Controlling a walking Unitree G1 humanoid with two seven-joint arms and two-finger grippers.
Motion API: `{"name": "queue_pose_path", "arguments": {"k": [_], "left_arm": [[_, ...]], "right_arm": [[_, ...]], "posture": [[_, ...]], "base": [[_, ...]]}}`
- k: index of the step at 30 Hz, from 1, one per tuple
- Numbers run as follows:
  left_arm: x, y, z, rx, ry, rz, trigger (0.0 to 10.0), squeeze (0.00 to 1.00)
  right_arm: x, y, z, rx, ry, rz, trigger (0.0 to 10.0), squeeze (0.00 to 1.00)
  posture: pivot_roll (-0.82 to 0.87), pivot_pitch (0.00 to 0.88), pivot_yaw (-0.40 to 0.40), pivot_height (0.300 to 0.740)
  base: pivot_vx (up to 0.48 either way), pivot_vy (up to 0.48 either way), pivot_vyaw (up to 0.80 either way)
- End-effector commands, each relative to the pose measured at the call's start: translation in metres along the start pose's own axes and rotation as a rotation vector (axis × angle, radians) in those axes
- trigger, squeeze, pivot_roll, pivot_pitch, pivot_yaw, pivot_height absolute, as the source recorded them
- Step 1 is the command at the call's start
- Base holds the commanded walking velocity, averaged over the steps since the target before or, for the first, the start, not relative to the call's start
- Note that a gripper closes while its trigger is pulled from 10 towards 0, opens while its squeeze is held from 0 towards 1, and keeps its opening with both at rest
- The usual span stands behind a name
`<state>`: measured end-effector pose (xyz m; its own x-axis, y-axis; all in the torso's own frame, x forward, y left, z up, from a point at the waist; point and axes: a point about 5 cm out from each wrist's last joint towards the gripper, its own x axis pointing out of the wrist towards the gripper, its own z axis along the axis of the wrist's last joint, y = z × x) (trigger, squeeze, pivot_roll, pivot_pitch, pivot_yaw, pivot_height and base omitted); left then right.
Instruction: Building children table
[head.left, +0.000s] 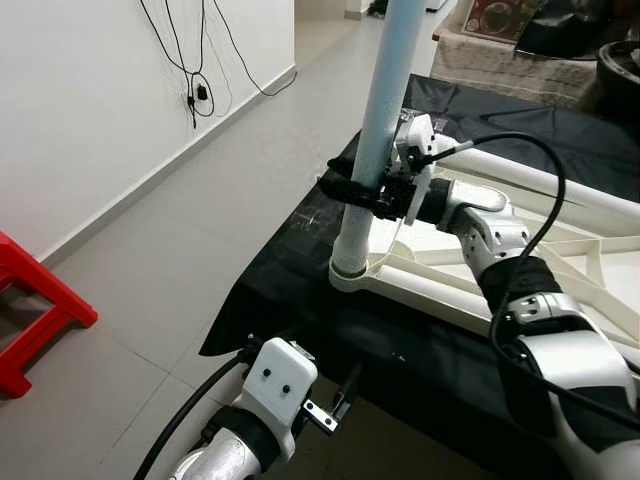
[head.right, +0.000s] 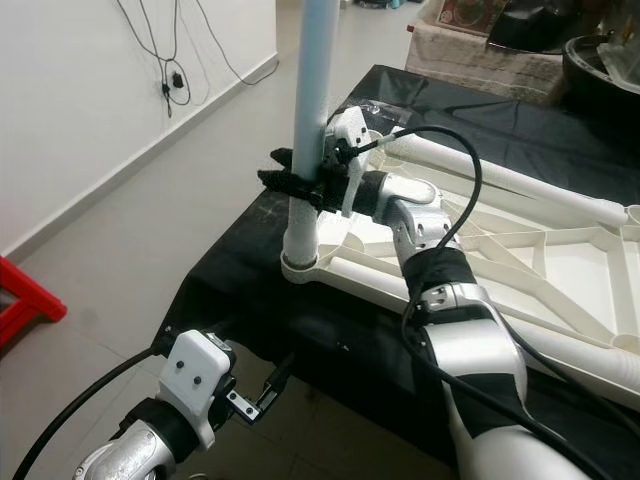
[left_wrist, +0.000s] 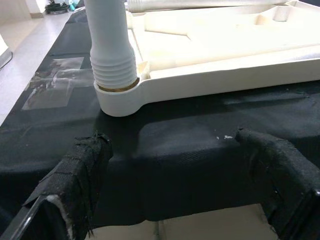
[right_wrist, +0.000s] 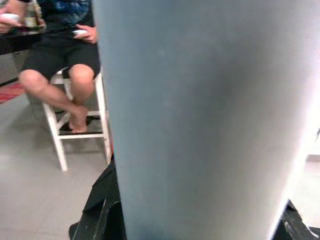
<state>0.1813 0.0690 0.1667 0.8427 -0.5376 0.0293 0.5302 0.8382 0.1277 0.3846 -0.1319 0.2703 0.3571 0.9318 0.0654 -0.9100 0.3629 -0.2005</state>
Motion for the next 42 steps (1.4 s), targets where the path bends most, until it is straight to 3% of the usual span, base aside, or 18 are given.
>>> {"name": "queue_pose_path", "arguments": {"k": [1,10,17,20,21,27,42], "left_arm": [[-0.001,-0.003,-0.002,-0.010,0.015,-0.003,10.0,0.00],[-0.001,-0.003,-0.002,-0.010,0.014,-0.005,10.0,0.00],[-0.001,-0.004,-0.003,-0.012,0.015,-0.005,10.0,0.00],[-0.001,-0.005,-0.003,-0.012,0.014,-0.008,10.0,0.00],[-0.001,-0.005,-0.003,-0.012,0.014,-0.009,10.0,0.00],[-0.001,-0.005,-0.003,-0.012,0.015,-0.008,10.0,0.00],[-0.002,-0.007,-0.003,-0.011,0.015,-0.015,10.0,0.00]], "right_arm": [[-0.004,0.005,-0.019,0.050,0.074,0.031,10.0,0.00],[-0.004,0.007,-0.022,0.062,0.082,0.051,10.0,0.00],[0.002,0.011,-0.022,0.130,0.039,0.105,10.0,0.00],[0.009,0.018,-0.024,0.172,0.030,0.187,10.0,0.00],[0.011,0.022,-0.026,0.165,0.049,0.246,10.0,0.00],[0.021,0.029,-0.027,0.126,0.095,0.338,10.0,0.00],[0.035,0.045,-0.037,0.119,0.120,0.471,10.0,0.00]], "posture": [[0.19,0.194,-0.060,0.740],[0.19,0.195,-0.063,0.740],[0.18,0.186,-0.062,0.740],[0.19,0.180,-0.064,0.740],[0.19,0.180,-0.064,0.740],[0.19,0.173,-0.064,0.740],[0.20,0.161,-0.063,0.740]], "base": [[0.000,0.000,0.00],[0.000,0.000,0.00],[0.000,0.000,0.00],[0.000,0.000,0.00],[0.000,0.000,0.00],[0.000,0.000,0.00],[0.000,0.000,0.00]]}}
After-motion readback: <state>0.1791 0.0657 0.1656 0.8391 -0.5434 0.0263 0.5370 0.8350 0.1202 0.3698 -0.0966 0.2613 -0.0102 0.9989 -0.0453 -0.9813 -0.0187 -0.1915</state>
